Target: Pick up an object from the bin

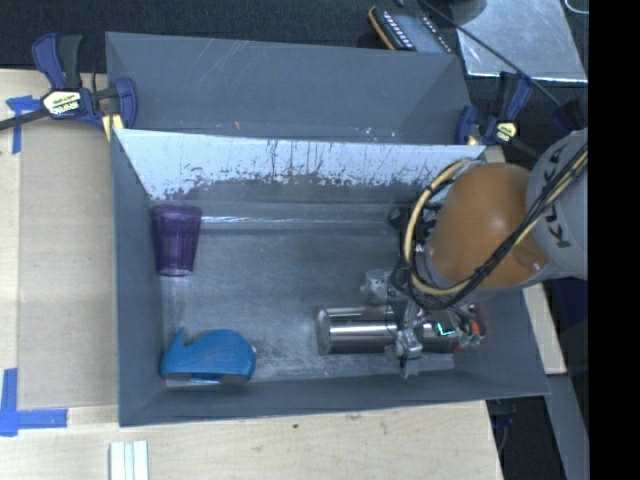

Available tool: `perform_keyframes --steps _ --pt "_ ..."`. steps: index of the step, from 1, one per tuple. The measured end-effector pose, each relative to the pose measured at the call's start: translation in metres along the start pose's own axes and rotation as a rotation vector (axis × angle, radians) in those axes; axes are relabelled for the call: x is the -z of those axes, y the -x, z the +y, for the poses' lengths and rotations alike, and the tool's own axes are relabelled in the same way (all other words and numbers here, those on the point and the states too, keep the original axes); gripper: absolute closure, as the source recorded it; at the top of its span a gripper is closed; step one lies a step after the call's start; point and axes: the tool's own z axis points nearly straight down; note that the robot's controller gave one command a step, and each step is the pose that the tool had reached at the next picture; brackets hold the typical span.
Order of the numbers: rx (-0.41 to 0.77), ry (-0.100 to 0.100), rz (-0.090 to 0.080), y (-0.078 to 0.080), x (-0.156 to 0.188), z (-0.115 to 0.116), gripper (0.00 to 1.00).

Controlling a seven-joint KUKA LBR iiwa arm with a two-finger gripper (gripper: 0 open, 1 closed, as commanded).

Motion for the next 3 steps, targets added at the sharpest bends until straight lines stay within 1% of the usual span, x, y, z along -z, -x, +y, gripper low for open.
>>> perform_keyframes --steps 1,2,3 --pt "-0.01 0.002 0.0 0.0056 -0.0365 0.0265 1.0" --pt "-0.009 0.002 0.0 0.0058 -0.0368 0.0264 0.0" --pt "-0.009 0.002 0.0 0.0056 -0.0364 0.0265 1.0"
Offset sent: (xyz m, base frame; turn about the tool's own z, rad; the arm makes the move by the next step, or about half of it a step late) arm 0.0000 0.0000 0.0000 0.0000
